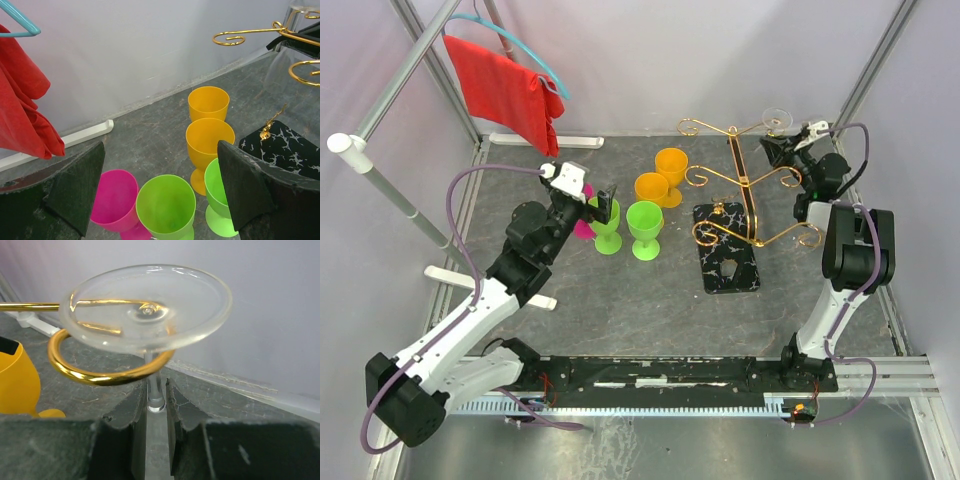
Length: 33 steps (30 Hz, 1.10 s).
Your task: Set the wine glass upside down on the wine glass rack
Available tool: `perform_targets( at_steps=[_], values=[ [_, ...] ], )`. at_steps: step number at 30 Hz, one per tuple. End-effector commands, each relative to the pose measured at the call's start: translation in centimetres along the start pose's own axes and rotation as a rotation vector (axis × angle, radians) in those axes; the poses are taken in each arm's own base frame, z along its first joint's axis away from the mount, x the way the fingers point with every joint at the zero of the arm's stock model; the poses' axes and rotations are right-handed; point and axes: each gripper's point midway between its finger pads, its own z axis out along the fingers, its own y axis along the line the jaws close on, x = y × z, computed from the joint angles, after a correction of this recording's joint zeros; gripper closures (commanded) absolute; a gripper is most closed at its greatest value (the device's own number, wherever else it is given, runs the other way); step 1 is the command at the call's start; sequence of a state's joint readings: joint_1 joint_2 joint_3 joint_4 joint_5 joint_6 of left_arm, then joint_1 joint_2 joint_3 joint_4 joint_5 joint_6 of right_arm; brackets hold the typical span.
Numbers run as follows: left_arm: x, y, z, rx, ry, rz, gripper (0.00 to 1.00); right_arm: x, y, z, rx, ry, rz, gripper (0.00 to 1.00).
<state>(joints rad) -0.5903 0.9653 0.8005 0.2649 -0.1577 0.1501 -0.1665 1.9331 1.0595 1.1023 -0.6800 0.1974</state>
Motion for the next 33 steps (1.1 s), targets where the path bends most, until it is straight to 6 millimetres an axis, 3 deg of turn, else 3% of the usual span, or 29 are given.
perform_targets(
  at_steps=[1, 6, 13, 20, 25, 33],
  values=[
    [-1.8, 0.8, 0.3, -0.029, -0.061, 0.012, 0.01, -1.8, -2.2, -0.6, 0.095, -0.093, -0.018, 0.99],
    [-1.7, 0.8, 0.4, -0.031, -0.058, 0.012, 0.01, -1.8, -1.8, -1.6, 0.09, -0.097, -0.034, 0.99],
    [-1.6, 0.8, 0.4, -0.035, -0.06, 0.004, 0.01, -2.1, 0.8, -2.4, -0.008, -0.137, -0.052, 0.99],
    [-1.5, 0.8, 0.6, -0.04, -0.056, -0.004, 0.0, -1.9, 2.3, -2.6, -0.059, -0.141, -0.049, 0.9],
    [-1.2, 0.7, 0.9, -0.04, -0.046, -0.008, 0.0, -2.2, 3.1, -2.2, -0.086, -0.147, -0.06, 0.99],
    [-0.4, 0.8, 1.3, -0.05, -0.024, -0.009, 0.0, -2.7, 3.9, -1.9, -0.076, -0.161, -0.131, 0.99]
  ],
)
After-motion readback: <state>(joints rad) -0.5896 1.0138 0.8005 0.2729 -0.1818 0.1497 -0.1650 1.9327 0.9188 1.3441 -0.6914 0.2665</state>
